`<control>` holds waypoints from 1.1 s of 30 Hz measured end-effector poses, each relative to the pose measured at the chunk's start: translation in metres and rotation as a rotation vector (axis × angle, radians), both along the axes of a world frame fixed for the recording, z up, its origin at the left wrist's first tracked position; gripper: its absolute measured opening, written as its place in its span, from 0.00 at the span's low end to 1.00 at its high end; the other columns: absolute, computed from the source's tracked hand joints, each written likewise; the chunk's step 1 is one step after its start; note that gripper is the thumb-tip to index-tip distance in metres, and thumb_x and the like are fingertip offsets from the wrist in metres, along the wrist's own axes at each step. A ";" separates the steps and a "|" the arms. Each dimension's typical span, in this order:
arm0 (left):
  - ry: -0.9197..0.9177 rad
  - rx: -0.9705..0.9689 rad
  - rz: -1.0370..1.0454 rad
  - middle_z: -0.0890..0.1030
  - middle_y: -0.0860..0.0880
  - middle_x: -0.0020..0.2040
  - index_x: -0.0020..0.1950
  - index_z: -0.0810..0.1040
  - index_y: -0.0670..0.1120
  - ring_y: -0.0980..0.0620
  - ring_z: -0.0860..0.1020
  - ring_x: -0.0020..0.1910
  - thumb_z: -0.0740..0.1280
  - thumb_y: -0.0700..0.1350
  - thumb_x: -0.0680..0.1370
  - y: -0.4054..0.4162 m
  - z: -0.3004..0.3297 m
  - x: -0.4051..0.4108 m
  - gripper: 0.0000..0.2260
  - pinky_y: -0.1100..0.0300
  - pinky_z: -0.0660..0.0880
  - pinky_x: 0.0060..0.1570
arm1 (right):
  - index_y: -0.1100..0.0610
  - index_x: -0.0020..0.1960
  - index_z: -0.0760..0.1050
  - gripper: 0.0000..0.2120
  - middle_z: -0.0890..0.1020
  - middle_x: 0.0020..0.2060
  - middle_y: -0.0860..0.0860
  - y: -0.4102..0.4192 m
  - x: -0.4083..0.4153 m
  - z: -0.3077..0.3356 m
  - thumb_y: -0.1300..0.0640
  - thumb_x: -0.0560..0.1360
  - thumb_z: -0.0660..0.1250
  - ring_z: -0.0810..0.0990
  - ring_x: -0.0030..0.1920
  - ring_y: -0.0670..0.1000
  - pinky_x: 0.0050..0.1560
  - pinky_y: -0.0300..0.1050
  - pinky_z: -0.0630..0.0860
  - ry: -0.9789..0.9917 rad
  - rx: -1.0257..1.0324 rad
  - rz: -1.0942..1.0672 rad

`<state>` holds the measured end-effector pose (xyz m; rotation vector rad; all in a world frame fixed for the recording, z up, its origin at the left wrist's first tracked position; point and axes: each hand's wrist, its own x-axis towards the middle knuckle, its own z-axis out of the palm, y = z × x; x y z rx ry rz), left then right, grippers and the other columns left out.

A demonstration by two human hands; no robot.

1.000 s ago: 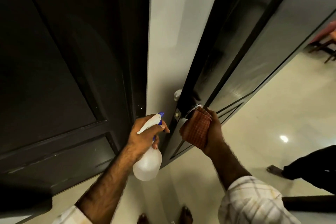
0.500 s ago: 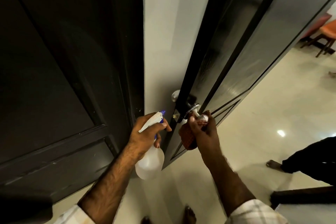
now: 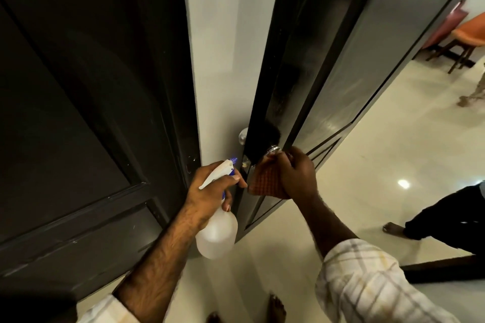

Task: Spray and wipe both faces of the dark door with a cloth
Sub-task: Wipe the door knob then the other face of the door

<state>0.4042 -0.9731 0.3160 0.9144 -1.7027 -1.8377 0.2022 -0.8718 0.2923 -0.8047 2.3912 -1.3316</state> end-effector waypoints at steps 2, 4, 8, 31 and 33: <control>-0.001 0.005 -0.006 0.87 0.42 0.46 0.55 0.83 0.40 0.48 0.75 0.24 0.71 0.45 0.82 0.000 -0.003 -0.004 0.09 0.51 0.78 0.33 | 0.52 0.60 0.79 0.12 0.85 0.50 0.52 -0.004 -0.006 0.005 0.45 0.86 0.64 0.86 0.53 0.56 0.52 0.54 0.85 -0.341 0.018 -0.094; -0.004 0.028 -0.016 0.88 0.43 0.48 0.60 0.81 0.39 0.47 0.76 0.25 0.71 0.51 0.77 0.000 -0.004 -0.008 0.18 0.52 0.79 0.32 | 0.56 0.60 0.80 0.13 0.87 0.50 0.55 -0.003 -0.013 0.010 0.47 0.86 0.65 0.87 0.53 0.57 0.51 0.52 0.84 -0.687 0.009 -0.174; 0.022 0.020 -0.044 0.88 0.43 0.49 0.58 0.82 0.41 0.48 0.76 0.25 0.70 0.52 0.76 0.000 -0.005 -0.012 0.18 0.56 0.78 0.30 | 0.62 0.61 0.80 0.12 0.86 0.46 0.59 0.005 -0.027 0.012 0.54 0.86 0.65 0.87 0.44 0.56 0.34 0.46 0.83 -0.873 0.024 -0.200; 0.049 -0.021 -0.042 0.85 0.45 0.40 0.53 0.83 0.37 0.47 0.73 0.25 0.68 0.43 0.83 0.003 -0.004 -0.029 0.09 0.55 0.75 0.29 | 0.57 0.51 0.81 0.17 0.86 0.35 0.49 0.003 -0.006 0.014 0.43 0.85 0.65 0.86 0.33 0.44 0.36 0.40 0.84 -0.001 0.107 0.001; 0.047 -0.028 -0.041 0.87 0.45 0.43 0.51 0.83 0.38 0.48 0.73 0.26 0.67 0.41 0.84 0.005 -0.002 -0.033 0.08 0.56 0.75 0.29 | 0.57 0.54 0.84 0.20 0.88 0.39 0.54 -0.003 -0.017 0.022 0.41 0.84 0.66 0.88 0.38 0.52 0.42 0.47 0.86 -0.312 0.231 -0.088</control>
